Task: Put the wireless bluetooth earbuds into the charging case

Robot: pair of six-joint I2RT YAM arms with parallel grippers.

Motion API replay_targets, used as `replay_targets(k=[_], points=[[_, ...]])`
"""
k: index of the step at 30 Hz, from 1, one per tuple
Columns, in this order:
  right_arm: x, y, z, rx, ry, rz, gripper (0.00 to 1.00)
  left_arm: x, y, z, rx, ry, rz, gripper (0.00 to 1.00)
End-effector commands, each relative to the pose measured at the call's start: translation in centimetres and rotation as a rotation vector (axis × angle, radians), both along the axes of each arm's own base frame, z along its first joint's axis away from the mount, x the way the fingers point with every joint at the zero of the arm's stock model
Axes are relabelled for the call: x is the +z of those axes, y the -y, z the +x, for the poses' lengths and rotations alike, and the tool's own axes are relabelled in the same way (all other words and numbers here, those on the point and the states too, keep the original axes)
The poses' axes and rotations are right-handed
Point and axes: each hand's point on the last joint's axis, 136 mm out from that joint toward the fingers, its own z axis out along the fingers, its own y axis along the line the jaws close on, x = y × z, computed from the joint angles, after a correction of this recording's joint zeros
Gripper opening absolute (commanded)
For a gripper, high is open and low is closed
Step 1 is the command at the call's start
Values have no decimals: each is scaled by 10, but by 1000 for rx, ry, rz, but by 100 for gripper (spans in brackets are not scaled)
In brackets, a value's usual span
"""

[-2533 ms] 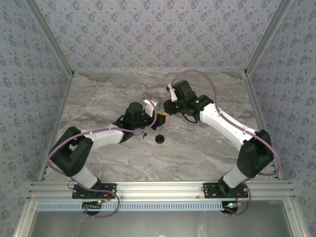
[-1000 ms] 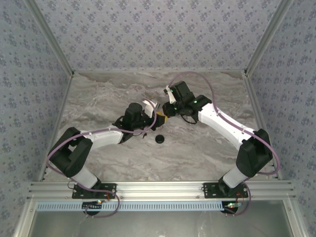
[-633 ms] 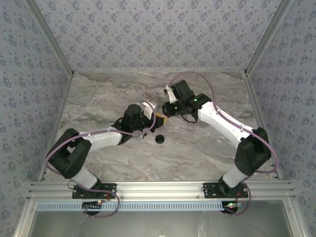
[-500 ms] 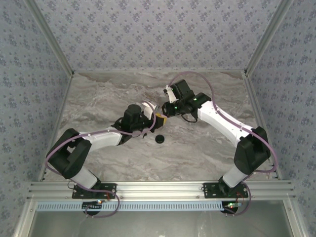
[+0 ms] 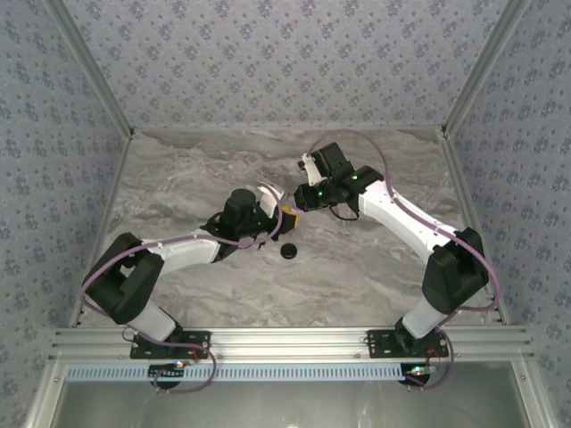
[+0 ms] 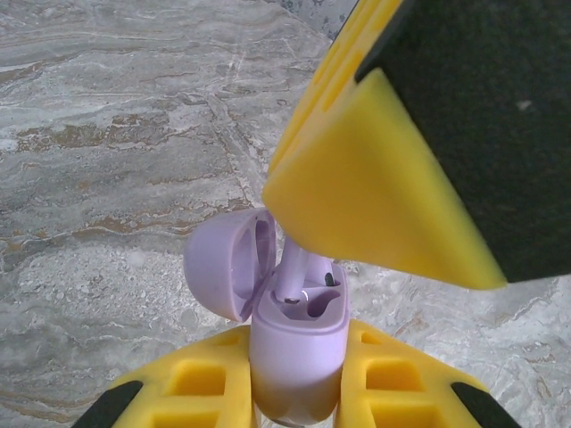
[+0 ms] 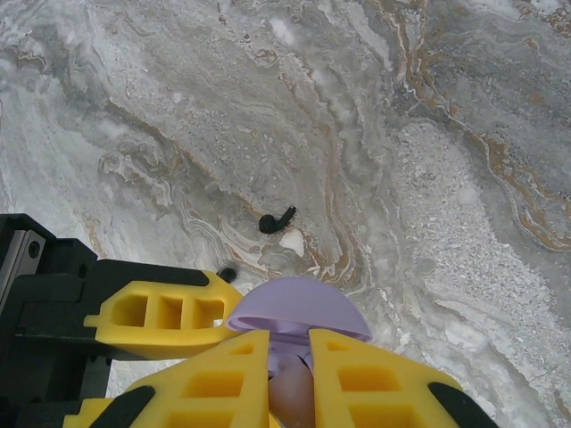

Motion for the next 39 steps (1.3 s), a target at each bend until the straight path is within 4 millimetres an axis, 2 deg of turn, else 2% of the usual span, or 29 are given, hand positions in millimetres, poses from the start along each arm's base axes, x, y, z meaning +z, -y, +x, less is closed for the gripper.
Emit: replay_targets(k=[1, 10, 39], points=[[-4, 11, 1, -38, -38, -28, 15, 30, 4, 0, -15, 90, -31, 18], [-4, 14, 1, -41, -44, -35, 15, 24, 2, 1, -2, 94, 8, 19], [-4, -5, -11, 52, -89, 14, 16, 21, 5, 3, -8, 88, 19, 18]])
